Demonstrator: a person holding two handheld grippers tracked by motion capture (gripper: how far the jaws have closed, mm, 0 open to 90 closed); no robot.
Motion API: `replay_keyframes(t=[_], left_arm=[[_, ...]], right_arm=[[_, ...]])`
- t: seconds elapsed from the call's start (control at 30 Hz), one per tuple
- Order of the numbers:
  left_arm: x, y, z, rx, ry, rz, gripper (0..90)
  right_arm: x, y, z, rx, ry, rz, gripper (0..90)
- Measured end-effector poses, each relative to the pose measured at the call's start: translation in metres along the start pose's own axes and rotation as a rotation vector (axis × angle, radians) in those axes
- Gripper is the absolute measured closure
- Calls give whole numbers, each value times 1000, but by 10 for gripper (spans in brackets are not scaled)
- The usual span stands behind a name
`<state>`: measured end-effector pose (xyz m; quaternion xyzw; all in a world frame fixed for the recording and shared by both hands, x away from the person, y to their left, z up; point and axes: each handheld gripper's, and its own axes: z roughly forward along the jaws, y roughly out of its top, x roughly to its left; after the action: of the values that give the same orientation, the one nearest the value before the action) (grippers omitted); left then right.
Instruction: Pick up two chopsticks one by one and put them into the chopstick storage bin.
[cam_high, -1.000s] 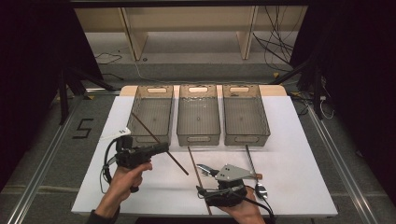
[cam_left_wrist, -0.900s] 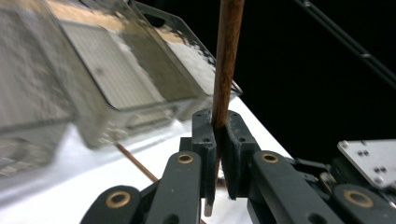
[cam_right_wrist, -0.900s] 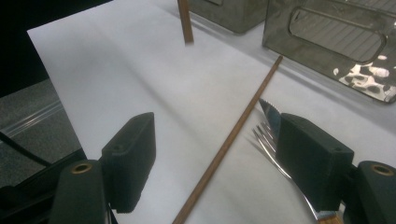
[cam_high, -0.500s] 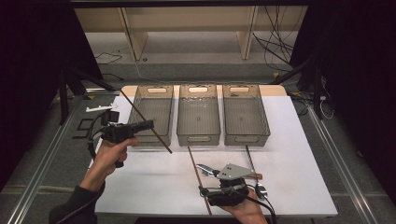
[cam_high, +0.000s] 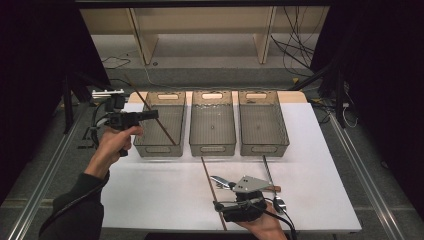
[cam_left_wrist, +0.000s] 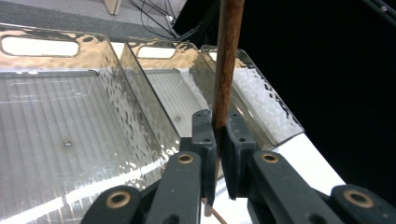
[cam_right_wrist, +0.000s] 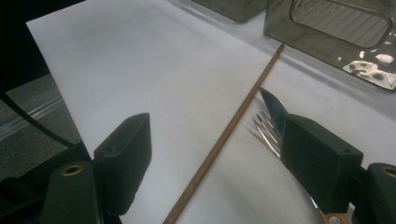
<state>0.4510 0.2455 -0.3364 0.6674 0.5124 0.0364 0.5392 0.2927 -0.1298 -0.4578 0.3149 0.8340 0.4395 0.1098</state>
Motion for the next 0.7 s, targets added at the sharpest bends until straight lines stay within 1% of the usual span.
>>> replay_keyframes(t=[0.07,0.13,0.2,0.23,0.27,0.3,0.33,0.37,0.4,0.47,0.5,0.53,0.57,0.6,0.63,0.67,0.7], left_arm=[[1,3,2,1,6,-3,842],[5,8,5,6,9,-19,842],[10,12,12,25,43,-17,843],[11,14,14,28,52,-22,843],[11,14,14,28,52,-22,843],[15,15,18,38,61,-31,842],[16,16,21,45,72,-31,842],[16,16,21,45,72,-31,842],[17,17,25,55,90,-25,842],[18,18,26,59,94,-23,842],[19,18,29,62,104,-25,842],[20,18,32,73,113,-22,842],[20,18,32,73,113,-22,842],[23,18,37,90,134,-19,842],[25,18,39,94,138,-27,842],[25,18,39,94,138,-27,842],[28,17,41,88,136,-44,842]], right_arm=[[0,0,0,0,1,2,254],[0,0,0,0,1,2,252],[0,0,1,0,2,-4,250],[0,0,1,0,2,-4,250],[0,0,1,0,3,-4,249],[0,-1,1,-1,4,-3,250],[0,-1,1,-1,5,-3,249],[0,-1,1,0,8,3,249],[0,-1,1,0,13,14,249],[0,-1,1,-2,17,16,249],[0,-1,1,-3,20,7,249],[0,-1,1,-2,21,7,249],[0,-1,1,-2,21,7,249],[0,-1,2,-6,21,13,249],[1,-1,2,-6,22,11,249],[1,-1,2,-6,22,11,249],[1,-1,1,-6,22,9,249]])
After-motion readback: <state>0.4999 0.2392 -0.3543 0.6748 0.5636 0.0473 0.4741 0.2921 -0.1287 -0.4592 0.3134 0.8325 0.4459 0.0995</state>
